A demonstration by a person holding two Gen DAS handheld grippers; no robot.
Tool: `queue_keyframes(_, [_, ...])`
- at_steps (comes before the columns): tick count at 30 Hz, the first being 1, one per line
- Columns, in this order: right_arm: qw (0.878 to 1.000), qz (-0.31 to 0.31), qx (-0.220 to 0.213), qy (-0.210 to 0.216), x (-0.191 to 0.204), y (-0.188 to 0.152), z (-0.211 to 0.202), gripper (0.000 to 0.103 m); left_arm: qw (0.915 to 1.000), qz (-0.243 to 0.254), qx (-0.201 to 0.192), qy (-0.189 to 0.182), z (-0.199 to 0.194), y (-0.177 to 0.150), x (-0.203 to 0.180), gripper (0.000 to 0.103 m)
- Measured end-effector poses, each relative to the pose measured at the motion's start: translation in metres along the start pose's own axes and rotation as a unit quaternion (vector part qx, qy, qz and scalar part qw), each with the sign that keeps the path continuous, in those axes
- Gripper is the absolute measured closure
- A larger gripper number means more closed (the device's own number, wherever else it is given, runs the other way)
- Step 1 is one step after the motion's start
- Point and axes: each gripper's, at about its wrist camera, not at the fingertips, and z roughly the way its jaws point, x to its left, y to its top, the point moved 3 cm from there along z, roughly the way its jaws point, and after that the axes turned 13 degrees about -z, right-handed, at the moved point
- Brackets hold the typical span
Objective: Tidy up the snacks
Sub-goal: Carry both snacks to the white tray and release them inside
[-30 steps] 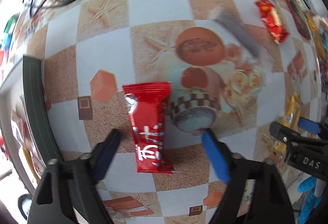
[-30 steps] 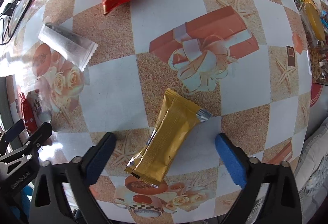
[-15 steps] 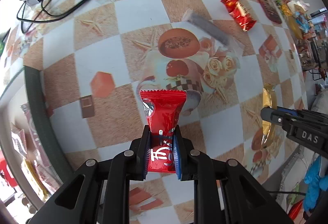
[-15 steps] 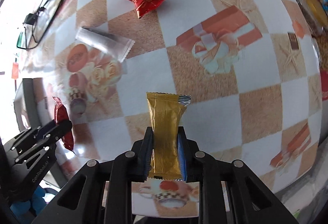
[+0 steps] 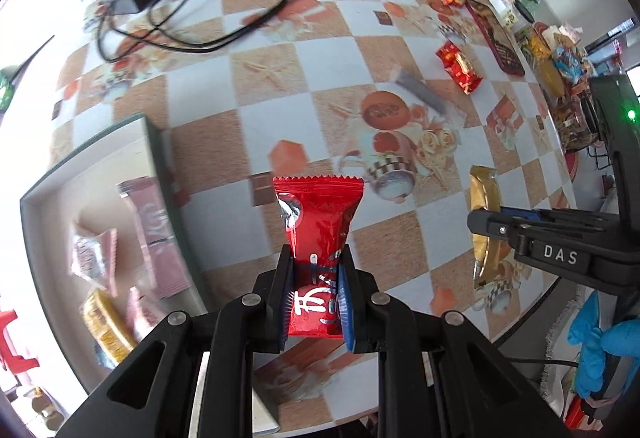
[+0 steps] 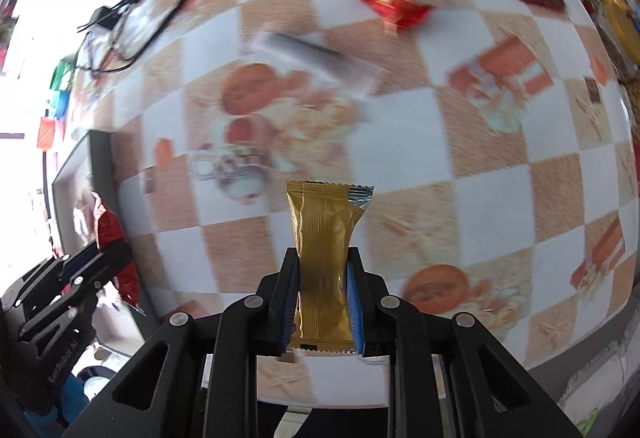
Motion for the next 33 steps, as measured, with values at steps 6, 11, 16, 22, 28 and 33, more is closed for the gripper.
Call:
queue_keyframes(6, [0.999, -0.043, -0.006, 0.007, 0.052, 0.017, -0.003, 0.080, 0.9994, -0.029, -0.019, 0.005, -0.007, 0.004, 0.033, 0.081])
queue_keyframes(11, [0.996, -0.082, -0.005, 0.017, 0.095, 0.035, 0.005, 0.080, 0.9976, -0.063, -0.026, 0.011, -0.015, 0.000, 0.073, 0.081])
queue_keyframes(16, [0.992, -0.124, -0.002, 0.029, 0.142, 0.041, 0.012, 0.079, 0.9943, -0.101, -0.028, 0.022, -0.021, -0.009, 0.116, 0.081])
queue_keyframes(22, [0.985, -0.167, 0.007, 0.041, 0.194, 0.046, 0.024, 0.079, 0.9903, -0.135, -0.019, 0.026, -0.019, -0.020, 0.148, 0.081])
queue_keyframes(28, [0.979, -0.196, 0.019, 0.052, 0.230, 0.045, 0.036, 0.079, 0.9878, -0.153, -0.008, 0.026, -0.015, -0.032, 0.168, 0.081])
queue_keyframes(33, [0.975, -0.212, 0.028, 0.058, 0.253, 0.043, 0.043, 0.079, 0.9864, -0.161, 0.009, 0.028, -0.007, -0.040, 0.174, 0.081])
